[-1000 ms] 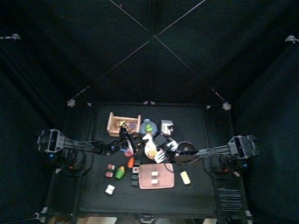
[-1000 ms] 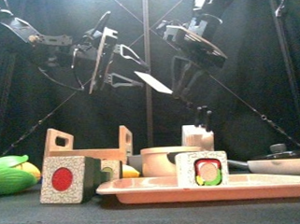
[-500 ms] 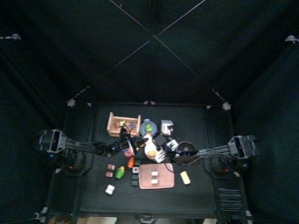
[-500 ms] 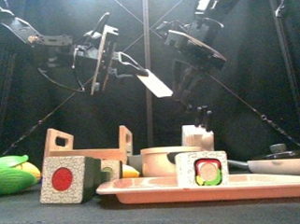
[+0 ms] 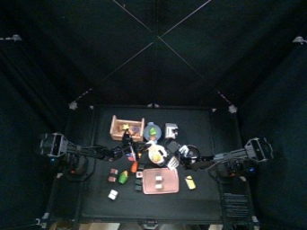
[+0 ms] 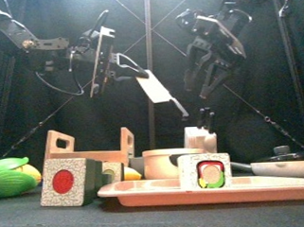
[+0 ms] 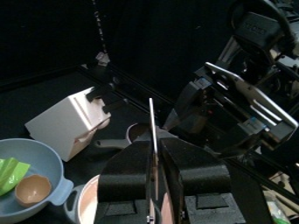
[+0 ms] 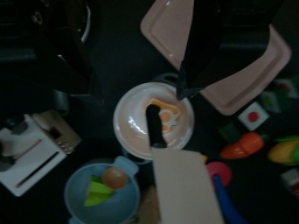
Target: Grab cleaver with other hand
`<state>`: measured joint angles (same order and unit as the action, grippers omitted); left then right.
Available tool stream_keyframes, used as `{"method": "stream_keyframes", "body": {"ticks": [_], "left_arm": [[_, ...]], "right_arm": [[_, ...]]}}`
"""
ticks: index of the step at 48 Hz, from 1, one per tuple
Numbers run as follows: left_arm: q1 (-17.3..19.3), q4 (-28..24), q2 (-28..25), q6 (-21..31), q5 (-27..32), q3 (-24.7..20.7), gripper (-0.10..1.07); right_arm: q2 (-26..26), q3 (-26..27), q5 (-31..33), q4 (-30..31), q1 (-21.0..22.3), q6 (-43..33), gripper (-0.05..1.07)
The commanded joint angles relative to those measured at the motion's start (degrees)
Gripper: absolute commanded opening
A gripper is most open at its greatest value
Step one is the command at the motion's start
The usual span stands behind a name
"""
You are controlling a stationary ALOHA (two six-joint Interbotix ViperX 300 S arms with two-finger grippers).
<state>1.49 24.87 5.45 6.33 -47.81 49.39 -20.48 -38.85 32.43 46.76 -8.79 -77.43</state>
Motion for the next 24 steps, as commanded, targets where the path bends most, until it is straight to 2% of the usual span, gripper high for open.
{"method": "stream_keyframes", "body": {"ticks": [1,5,10,17,24], "left_arm": [[0.18,-1.49,0.97,0.0,-0.53,-0.53,0.48],[0.0,-2.55,1.05,0.0,-0.53,-0.53,0.48],[-0.44,-3.96,1.14,0.0,-0.62,-0.62,0.48],[-0.62,-6.94,1.32,0.0,-1.49,-0.7,0.48],[-0.62,-9.58,1.32,0.09,-2.99,-0.44,0.48]], "right_arm": [[-4.66,-2.9,-9.67,0.7,1.67,0.53,0.96],[-6.33,-6.68,-17.23,2.72,3.87,0.53,0.96],[-8.0,-9.76,-22.85,4.48,5.98,0.44,0.96],[-10.9,-12.57,-24.08,5.36,8.88,0.53,0.96],[-10.11,-12.83,-26.54,5.62,9.67,0.7,0.96]]}}
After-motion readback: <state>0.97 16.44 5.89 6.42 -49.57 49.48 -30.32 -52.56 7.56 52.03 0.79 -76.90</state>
